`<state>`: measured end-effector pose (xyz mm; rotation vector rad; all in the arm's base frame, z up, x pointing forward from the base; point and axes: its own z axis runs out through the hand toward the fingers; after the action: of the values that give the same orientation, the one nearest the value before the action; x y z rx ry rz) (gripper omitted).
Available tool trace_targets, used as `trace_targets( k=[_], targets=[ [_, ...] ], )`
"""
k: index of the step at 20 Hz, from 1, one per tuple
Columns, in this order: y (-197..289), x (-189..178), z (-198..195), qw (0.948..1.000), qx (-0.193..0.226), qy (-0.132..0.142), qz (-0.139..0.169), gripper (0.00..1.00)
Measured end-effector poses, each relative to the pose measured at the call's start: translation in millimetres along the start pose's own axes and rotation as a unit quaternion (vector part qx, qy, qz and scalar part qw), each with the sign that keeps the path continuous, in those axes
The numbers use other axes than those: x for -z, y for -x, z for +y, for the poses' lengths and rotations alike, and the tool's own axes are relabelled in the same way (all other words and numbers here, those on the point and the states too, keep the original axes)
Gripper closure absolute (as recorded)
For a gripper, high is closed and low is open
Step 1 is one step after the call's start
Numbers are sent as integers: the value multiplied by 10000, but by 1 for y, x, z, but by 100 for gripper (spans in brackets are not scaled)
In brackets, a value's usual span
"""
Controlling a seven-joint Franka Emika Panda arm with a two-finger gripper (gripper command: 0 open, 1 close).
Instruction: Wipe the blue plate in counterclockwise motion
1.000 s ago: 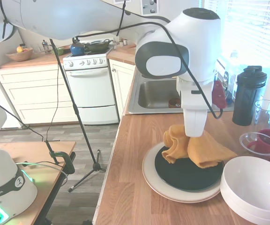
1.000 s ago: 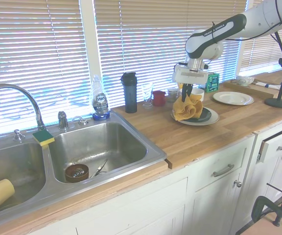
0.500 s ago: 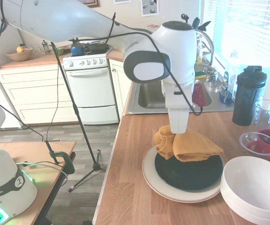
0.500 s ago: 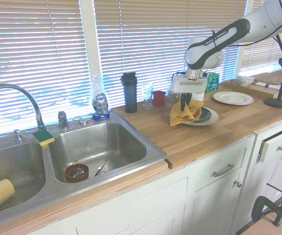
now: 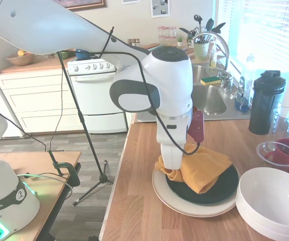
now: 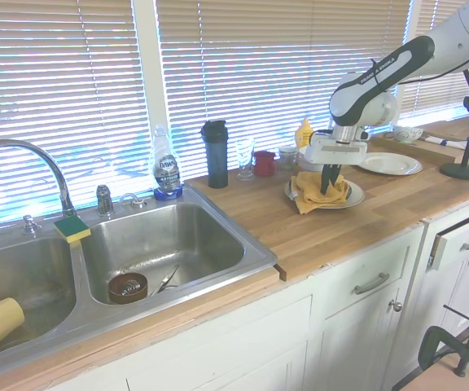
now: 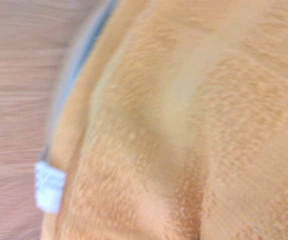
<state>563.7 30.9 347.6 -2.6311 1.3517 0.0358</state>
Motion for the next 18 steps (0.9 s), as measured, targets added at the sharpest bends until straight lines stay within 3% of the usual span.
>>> trace_targets(
  k=[9,18],
  targets=[
    [-34,2,20,9997,-242,-26,-45,100],
    [-54,3,-21,9997,-174,127,-87,100]
  ],
)
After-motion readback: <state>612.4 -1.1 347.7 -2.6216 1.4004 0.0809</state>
